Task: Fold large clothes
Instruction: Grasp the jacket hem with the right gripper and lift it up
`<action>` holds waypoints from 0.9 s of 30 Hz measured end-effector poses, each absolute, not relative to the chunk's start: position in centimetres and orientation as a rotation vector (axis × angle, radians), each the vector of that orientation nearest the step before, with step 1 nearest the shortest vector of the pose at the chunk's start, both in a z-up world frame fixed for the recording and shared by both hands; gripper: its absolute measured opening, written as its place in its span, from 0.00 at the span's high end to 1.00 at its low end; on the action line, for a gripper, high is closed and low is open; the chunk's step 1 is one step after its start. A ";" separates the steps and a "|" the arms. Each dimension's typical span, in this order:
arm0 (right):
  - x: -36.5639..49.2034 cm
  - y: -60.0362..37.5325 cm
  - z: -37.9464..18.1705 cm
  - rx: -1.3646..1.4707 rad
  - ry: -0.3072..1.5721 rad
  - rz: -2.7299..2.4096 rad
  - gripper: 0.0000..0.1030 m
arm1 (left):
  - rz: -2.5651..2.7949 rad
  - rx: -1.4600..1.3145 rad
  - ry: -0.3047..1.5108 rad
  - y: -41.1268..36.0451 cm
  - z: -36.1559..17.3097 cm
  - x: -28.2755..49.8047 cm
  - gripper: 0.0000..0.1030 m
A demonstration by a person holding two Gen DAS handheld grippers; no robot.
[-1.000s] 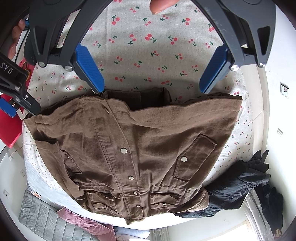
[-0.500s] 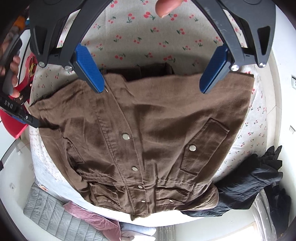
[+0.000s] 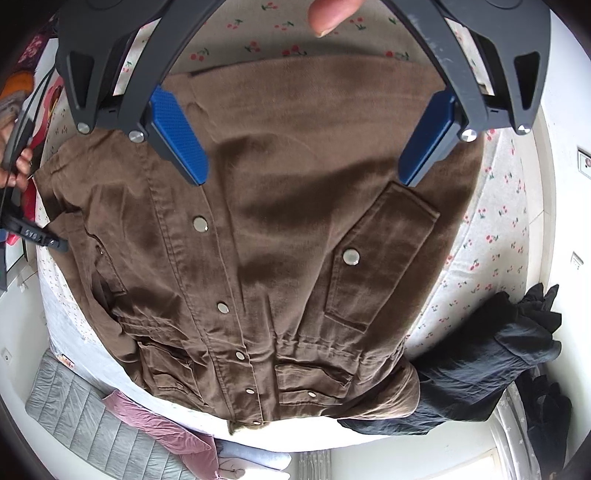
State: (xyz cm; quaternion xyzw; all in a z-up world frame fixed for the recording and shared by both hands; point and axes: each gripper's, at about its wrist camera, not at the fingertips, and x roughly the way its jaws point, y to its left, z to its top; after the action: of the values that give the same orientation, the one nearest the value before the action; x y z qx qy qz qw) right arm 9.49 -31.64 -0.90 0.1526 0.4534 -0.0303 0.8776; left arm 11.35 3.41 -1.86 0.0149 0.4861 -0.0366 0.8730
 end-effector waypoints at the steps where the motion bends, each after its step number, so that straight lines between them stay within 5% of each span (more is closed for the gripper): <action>1: 9.7 -32.1 0.1 0.265 0.938 -0.098 0.88 | -0.077 0.040 1.012 3.6 -1.7 11.7 0.01; 10: 16.6 -41.2 6.8 -0.165 0.858 -0.595 0.89 | -0.028 0.083 0.954 6.4 -0.5 13.8 0.01; 17: 21.9 -47.6 8.3 -0.240 0.814 -0.828 0.86 | 0.026 0.101 0.921 8.7 0.0 15.2 0.01; 19: 21.4 -48.9 8.4 -0.134 0.811 -0.804 0.78 | 0.037 0.123 0.920 9.4 -0.1 15.6 0.01; 21: 20.7 -48.4 8.3 -0.023 0.812 -0.725 0.46 | 0.035 0.137 0.929 10.5 -0.2 16.0 0.01; 23: 19.1 -46.7 7.9 0.020 0.786 -0.578 0.28 | 0.028 0.135 0.951 12.0 -0.6 16.6 0.01; 27: 15.0 -42.4 6.2 0.083 0.849 -0.271 0.27 | -0.027 0.077 1.017 14.4 -1.7 17.4 0.01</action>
State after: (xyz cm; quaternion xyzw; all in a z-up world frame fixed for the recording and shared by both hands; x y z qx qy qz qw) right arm 15.03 -42.35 6.24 0.0399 0.4105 -0.1310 0.9015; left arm 17.41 14.40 -1.71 0.0366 0.4868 -0.0129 0.8727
